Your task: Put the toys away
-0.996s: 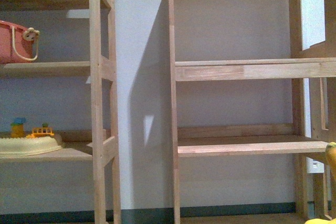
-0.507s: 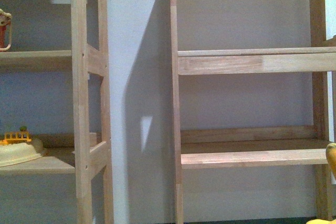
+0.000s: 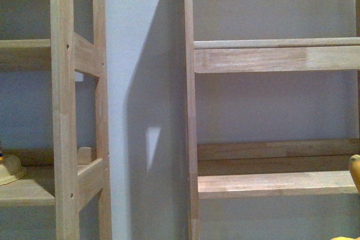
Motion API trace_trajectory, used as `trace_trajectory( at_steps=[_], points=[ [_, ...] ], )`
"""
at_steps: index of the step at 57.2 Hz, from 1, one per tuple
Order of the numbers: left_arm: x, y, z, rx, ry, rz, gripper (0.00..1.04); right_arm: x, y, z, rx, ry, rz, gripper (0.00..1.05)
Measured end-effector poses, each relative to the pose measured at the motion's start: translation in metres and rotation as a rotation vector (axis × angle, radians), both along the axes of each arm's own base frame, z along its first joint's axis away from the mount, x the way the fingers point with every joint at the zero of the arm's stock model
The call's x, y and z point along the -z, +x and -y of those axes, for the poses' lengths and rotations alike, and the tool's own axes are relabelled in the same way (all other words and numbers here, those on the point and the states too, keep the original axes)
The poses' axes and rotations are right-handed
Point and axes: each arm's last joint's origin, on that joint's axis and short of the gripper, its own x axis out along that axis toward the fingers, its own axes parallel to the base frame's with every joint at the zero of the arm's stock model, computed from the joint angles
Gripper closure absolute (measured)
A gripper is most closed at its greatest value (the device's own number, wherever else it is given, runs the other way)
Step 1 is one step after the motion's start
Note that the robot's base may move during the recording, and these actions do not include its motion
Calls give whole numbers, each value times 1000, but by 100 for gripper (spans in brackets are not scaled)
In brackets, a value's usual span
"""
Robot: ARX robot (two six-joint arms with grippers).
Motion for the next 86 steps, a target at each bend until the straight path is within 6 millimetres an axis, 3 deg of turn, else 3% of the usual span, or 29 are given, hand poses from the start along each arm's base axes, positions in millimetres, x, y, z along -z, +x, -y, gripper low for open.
trace_trajectory(
  at_steps=[36, 50, 57, 75, 86],
  points=[
    [0, 0, 0, 0, 0, 0, 6, 0, 0, 0, 2, 0, -1, 98],
    [0, 0, 0, 0, 0, 0, 6, -3, 3, -4, 304, 25, -23, 98],
    [0, 0, 0, 0, 0, 0, 6, -35, 3, -5, 363, -8, 47, 98],
    [0, 0, 0, 0, 0, 0, 6, -147, 3, -19, 365, -61, 271, 98],
    [0, 0, 0, 0, 0, 0, 6, -201, 3, -23, 341, -91, 380, 98]
  ],
)
